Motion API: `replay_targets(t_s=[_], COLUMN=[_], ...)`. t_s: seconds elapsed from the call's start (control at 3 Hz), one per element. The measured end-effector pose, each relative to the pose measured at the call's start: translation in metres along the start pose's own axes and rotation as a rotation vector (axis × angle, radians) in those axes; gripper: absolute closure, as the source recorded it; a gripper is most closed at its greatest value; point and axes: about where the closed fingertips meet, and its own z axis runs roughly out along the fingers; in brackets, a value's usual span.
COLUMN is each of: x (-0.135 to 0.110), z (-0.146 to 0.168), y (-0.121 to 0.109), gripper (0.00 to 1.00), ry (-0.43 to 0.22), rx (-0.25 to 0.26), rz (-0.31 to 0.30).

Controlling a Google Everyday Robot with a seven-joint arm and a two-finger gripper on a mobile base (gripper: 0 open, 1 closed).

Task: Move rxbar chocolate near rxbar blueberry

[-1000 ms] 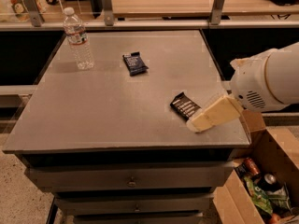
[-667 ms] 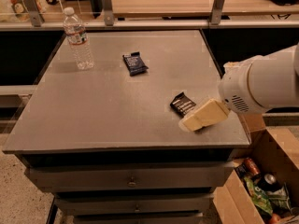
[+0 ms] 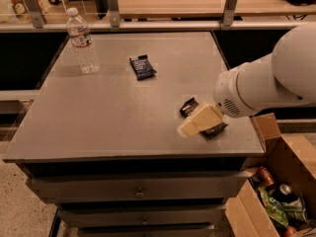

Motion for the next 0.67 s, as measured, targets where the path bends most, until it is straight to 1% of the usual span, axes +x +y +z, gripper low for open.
replay_targets(t_s=[0.33,0.67], x=[0.004,0.012], z=[0.016,0.031], y=[-0.003,-0.009], gripper=[0.0,0.0], ry=[0.012,0.037], rx=[-0.031,-0.041], rz=[0.013,0.041])
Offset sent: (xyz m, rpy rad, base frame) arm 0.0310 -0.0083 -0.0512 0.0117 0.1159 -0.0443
